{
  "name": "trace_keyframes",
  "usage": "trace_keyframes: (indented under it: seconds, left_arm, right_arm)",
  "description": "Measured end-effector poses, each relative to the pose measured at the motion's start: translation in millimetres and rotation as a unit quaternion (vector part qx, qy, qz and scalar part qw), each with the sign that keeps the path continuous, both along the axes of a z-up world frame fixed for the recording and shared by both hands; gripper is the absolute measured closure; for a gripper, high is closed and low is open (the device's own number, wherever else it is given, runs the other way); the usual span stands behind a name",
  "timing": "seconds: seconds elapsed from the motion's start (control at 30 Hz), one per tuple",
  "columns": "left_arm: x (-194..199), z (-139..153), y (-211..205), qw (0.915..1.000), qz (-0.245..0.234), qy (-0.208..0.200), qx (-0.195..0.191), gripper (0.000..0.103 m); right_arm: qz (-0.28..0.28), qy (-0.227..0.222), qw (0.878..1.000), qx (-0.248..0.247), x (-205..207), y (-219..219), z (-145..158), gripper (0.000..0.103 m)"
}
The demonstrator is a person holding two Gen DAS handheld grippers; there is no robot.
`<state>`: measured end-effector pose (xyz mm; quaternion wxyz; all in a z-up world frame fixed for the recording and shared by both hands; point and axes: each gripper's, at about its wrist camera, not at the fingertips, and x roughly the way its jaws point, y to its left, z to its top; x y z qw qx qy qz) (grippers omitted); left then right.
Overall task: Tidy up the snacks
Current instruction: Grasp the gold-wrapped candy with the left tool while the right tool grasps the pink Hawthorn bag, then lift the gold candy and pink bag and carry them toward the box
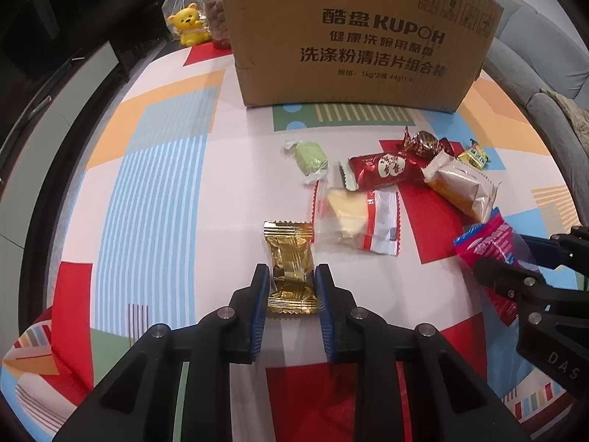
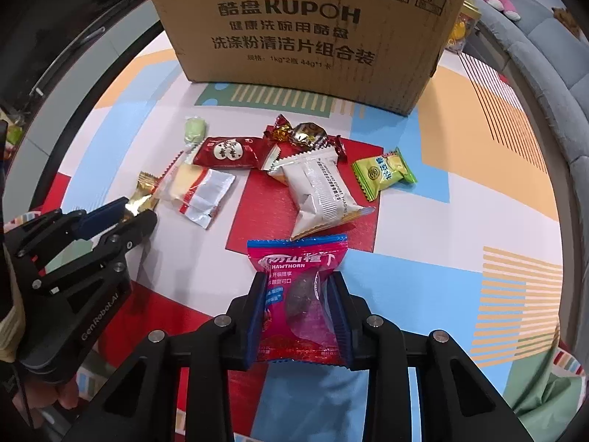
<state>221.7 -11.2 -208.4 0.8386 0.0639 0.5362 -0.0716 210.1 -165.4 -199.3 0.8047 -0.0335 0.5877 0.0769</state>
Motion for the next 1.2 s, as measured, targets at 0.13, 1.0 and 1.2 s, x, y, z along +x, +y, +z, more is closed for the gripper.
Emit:
trace_keyframes:
  seconds: [0.13,1.0,1.2]
  left_arm:
    - [-5.2,2.7,1.7,1.0000,0.003,0.006,0.002,0.078]
    - [-12.1,52.1,-0.5,0.9996,0.023,-0.016,-0.004,0.078]
    - [-8.6,62.3,-4.0,0.9994,0.024,-0.022,-0.006,0.078]
  right_arm:
    - [0.001,-0.004,1.000,0.002,-2.4,-0.7,5.4,0.069]
    - [-0.006,-0.050,0.999,0.016,-11.3,-10.9,58.8,0.069]
    - [-0.010,-0.060,0.998,0.020,-7.3,-13.9,68.2,0.069]
